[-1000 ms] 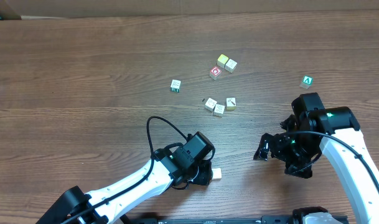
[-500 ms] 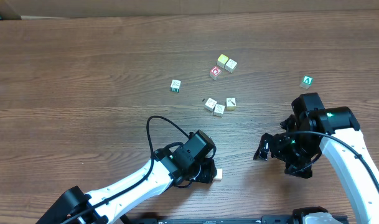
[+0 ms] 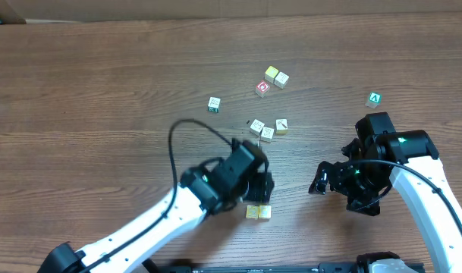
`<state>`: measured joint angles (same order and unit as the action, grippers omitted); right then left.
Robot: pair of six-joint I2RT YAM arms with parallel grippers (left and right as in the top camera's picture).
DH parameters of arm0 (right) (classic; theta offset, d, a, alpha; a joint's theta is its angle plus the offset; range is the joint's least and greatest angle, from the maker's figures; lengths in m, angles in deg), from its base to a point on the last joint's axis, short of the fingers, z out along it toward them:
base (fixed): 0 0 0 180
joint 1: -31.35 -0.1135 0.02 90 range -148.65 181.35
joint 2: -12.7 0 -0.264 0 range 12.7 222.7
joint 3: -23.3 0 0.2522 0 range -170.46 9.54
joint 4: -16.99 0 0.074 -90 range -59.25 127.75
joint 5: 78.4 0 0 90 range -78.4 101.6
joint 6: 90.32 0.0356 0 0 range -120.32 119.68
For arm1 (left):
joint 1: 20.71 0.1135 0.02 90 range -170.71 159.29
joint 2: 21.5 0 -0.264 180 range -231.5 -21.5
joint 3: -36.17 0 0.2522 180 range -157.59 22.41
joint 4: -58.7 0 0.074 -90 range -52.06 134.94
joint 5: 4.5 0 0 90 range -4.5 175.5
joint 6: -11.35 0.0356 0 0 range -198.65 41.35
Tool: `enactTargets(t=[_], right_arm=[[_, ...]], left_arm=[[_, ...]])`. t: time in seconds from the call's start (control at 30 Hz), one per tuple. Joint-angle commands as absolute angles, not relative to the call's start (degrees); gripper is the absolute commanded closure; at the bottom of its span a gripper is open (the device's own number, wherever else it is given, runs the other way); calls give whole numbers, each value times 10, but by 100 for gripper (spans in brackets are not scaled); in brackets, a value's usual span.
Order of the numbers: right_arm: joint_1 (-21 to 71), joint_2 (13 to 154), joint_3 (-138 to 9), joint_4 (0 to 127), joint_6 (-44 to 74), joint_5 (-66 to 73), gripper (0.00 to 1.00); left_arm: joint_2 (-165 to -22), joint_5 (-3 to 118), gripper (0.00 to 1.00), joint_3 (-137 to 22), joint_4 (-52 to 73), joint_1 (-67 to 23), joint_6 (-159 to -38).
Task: Flip 5 blocks
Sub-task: 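Reach the left gripper into the white block cluster and grasp one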
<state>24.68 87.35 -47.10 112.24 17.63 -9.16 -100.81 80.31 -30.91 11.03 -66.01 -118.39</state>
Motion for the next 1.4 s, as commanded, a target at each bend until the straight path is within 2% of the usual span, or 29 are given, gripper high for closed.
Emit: enactTargets(t=[0.0, 0.07, 0.2, 0.27, 0.57, 0.83, 0.97, 1.17, 1.37], right_arm=[[249, 874, -482, 1119, 173, -95, 0], [249, 874, -482, 1119, 173, -95, 0], [249, 874, -482, 1121, 172, -95, 0], [249, 874, -482, 1122, 173, -95, 0], [249, 874, -482, 1132, 173, -95, 0], [249, 874, -482, 1139, 173, -95, 0], [249, 874, -482, 1139, 173, -95, 0], [249, 874, -482, 1140, 173, -95, 0], [249, 874, -482, 1140, 173, -95, 0]], left_arm=[[-1037, 824, 29, -379, 94, -596, -1117], [-1071, 812, 31, -415, 81, -561, -1098], [-1154, 762, 29, -489, 73, -515, -1042], [-1201, 742, 34, -530, 63, -505, -1014], [-1413, 719, 32, -736, -34, -508, -871], [-1480, 719, 28, -779, -50, -506, -810], [-1489, 725, 30, -779, -48, -508, -806], [-1507, 750, 28, -779, -32, -507, -881], [-1515, 750, 29, -779, -24, -508, -882]])
